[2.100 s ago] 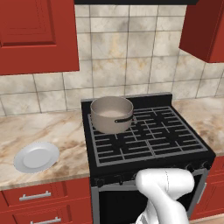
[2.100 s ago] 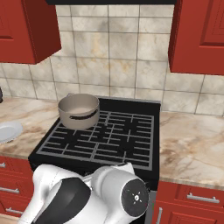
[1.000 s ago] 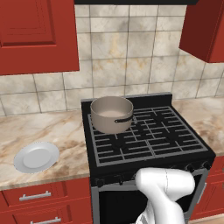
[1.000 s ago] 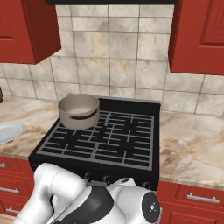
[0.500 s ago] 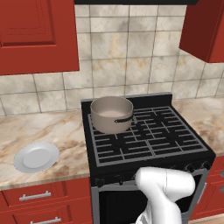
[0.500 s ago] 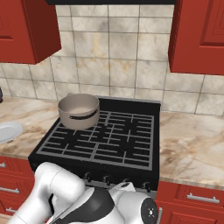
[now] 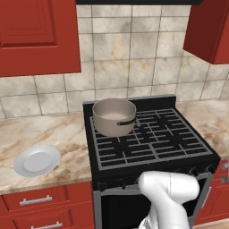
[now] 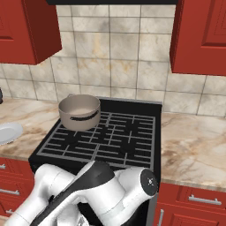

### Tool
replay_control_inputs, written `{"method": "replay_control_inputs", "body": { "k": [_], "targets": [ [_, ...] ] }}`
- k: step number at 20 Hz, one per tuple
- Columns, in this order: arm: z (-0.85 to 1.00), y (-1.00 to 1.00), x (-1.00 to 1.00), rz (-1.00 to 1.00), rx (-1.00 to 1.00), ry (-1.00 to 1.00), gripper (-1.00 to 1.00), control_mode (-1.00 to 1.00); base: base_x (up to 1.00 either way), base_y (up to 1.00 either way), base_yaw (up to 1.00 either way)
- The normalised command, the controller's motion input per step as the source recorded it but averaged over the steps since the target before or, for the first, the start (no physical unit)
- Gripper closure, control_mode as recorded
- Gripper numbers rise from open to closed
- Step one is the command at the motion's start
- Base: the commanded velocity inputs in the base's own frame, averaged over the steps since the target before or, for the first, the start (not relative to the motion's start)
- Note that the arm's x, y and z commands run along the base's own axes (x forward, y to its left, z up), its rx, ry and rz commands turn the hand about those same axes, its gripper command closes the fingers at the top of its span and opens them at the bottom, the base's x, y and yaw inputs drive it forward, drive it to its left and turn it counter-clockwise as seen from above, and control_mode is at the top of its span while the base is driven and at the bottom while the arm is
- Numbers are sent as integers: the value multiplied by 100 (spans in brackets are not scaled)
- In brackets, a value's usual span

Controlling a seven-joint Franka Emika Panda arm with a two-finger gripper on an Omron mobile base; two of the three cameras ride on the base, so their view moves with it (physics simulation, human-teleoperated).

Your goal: Retrieve the frozen meat and place it in the pot on a burner. Then turn the burner on.

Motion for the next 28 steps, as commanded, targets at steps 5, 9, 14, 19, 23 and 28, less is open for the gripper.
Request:
{"method": "replay_control_inputs", "body": {
  "k": [5, 9, 14, 19, 23, 28],
  "targets": [
    [28, -4, 36, 1, 0, 32, -100, -100, 0, 0, 0],
    [14, 0, 57, -11, 0, 52, -100, -100, 0, 0, 0],
    [-9, 3, 50, -41, 1, 46, -100, -100, 0, 0, 0],
    [-20, 37, 24, -59, -7, 33, -100, -100, 0, 0, 0],
    [-19, 59, 6, -54, -32, 4, -100, -100, 0, 0, 0],
    [-16, 29, 6, -36, -47, -4, -100, -100, 0, 0, 0]
  ]
}}
